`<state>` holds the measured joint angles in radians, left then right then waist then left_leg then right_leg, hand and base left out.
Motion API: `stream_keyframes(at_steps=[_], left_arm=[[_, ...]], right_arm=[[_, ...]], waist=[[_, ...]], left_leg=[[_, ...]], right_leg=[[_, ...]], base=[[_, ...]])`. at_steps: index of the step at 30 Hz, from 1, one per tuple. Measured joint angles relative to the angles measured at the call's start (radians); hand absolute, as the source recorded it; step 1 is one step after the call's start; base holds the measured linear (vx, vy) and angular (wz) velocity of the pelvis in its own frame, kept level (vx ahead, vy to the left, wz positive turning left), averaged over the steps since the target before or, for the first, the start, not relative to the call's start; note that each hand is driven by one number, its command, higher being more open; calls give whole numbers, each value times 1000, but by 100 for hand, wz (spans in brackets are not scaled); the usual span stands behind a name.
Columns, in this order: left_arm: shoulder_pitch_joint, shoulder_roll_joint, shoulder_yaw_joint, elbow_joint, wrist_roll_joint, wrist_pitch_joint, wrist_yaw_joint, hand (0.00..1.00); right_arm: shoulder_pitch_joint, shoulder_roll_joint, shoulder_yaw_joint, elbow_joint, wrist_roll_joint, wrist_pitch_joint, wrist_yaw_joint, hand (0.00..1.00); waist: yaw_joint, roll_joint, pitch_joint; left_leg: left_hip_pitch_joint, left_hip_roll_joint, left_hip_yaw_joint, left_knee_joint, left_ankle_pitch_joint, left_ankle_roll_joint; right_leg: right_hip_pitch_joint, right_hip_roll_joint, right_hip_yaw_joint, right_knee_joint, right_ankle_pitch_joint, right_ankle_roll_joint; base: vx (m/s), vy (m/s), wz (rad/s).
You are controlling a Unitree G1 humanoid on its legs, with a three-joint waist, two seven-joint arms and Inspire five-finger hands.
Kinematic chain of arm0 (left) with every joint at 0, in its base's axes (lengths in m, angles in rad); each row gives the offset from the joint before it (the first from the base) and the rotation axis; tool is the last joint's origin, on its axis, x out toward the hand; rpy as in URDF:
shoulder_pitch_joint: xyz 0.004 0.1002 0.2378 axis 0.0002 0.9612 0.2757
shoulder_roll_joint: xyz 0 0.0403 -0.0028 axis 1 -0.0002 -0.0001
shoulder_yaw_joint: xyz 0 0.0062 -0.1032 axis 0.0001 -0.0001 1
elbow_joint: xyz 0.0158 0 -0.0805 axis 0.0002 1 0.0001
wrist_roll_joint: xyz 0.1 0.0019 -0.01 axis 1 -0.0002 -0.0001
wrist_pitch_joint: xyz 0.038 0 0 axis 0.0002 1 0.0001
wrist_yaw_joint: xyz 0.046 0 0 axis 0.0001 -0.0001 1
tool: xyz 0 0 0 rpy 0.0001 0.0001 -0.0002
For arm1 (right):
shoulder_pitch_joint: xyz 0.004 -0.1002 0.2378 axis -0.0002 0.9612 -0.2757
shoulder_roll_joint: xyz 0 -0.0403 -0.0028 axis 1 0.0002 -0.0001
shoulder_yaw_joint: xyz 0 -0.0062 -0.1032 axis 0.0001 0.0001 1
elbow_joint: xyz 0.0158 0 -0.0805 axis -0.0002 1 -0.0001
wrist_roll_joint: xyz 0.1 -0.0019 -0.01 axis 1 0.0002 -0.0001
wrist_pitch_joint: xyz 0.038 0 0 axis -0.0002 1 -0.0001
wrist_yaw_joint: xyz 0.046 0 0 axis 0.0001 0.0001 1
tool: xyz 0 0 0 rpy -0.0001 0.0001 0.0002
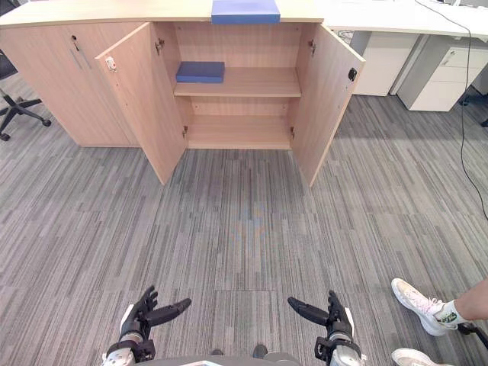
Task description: Walk over to the cabinet, pick up the folder, carry it to the office cabinet, place the folder inside the office cabinet, then close the office cabinet door
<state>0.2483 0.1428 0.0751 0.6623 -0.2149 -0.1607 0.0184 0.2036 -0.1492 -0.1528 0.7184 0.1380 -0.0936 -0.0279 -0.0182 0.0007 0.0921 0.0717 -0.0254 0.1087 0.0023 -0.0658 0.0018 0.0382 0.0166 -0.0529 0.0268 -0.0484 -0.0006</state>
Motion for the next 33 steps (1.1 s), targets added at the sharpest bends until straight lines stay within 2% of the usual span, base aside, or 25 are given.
stream_keyframes(at_steps=[10,15,17,20,21,22,23,24,25,26,28,29,30,31,32,33], left_arm=[[28,6,36,-31,0,1,-3,100],[58,-7,36,-84,-3,1,-1,100],[59,-12,36,-102,-3,1,0,100],[60,-18,36,-149,-22,2,2,100],[53,-17,36,-162,-22,2,3,100],[51,-17,36,-164,-22,2,6,100],[44,-16,35,-164,-22,3,7,100],[33,-14,31,-168,-22,3,7,100],[27,-6,25,-174,-22,3,9,100],[26,2,18,-178,-23,3,13,100],[8,9,14,-177,-23,3,20,100],[-20,9,14,-174,-23,3,24,100],[-45,4,13,-173,-26,2,25,100],[-52,5,13,-173,-28,1,25,100],[-53,8,13,-170,-38,0,26,100],[-50,3,14,-157,-39,-1,26,100]], right_arm=[[-11,-51,3,-31,-66,0,21,100],[-36,-62,2,-41,-62,1,18,100],[-43,-61,2,-41,-57,1,17,100],[-69,-60,0,-41,-9,1,9,100],[-79,-52,-2,-41,8,1,2,100],[-80,-46,-4,-41,23,1,2,100],[-87,-38,-8,-42,38,1,0,100],[-84,-32,-8,-44,41,1,-2,100],[-74,-26,-8,-45,51,1,-2,100],[-67,-24,-8,-45,64,2,-3,100],[-76,-27,-8,-45,68,2,-4,100],[-85,-33,-8,-46,75,1,-5,100],[-88,-43,-7,-46,78,1,-6,100],[-87,-43,-7,-46,78,1,-6,100],[-75,-44,-6,-52,77,1,-6,100],[-72,-48,-7,-52,77,1,-7,100]], waist=[[-3,11,36],[-1,30,50],[3,36,54],[5,46,68],[4,44,83],[4,43,86],[4,45,92],[-4,43,106],[-7,39,115],[-10,42,117],[-26,48,134],[-37,65,152],[-39,83,162],[-39,83,164],[-41,73,164],[-49,74,163]], left_leg=[[4,0,18,11,-18,-14],[-62,11,46,99,-75,4],[-94,16,58,139,-106,10],[-143,21,72,210,-150,28],[-136,19,81,239,-186,39],[-130,18,83,248,-198,44],[-112,14,80,252,-215,48],[-75,5,67,246,-230,64],[-40,-2,59,239,-243,69],[-10,-2,46,235,-261,69],[31,8,19,205,-265,69],[58,31,-8,174,-264,67],[85,60,-25,141,-263,52],[97,69,-30,132,-264,34],[139,77,-36,121,-279,-7],[173,89,-42,123,-297,-39]], right_leg=[[12,-1,9,-13,0,0],[-25,3,31,-8,-2,3],[-47,5,42,0,-14,16],[-130,1,49,137,-84,34],[-178,-7,40,273,-142,61],[-201,-13,28,339,-161,68],[-242,-26,1,458,-179,77],[-306,-51,-43,630,-199,82],[-331,-71,-71,698,-227,69],[-361,-87,-105,703,-256,57],[-405,-94,-149,652,-261,42],[-450,-86,-180,585,-250,33],[-496,-73,-202,495,-201,32],[-513,-65,-204,436,-153,34],[-516,-67,-196,334,0,10],[-506,-71,-200,362,87,-44]], base=[[15,1,-3],[-1,2,-14],[49,41,-18],[83,43,-17],[109,61,-16],[109,66,-15],[153,62,4],[208,55,17],[310,52,28],[382,31,33],[412,-16,45],[483,-81,66],[495,-91,66],[551,-123,60],[628,-151,49],[762,-204,38]])
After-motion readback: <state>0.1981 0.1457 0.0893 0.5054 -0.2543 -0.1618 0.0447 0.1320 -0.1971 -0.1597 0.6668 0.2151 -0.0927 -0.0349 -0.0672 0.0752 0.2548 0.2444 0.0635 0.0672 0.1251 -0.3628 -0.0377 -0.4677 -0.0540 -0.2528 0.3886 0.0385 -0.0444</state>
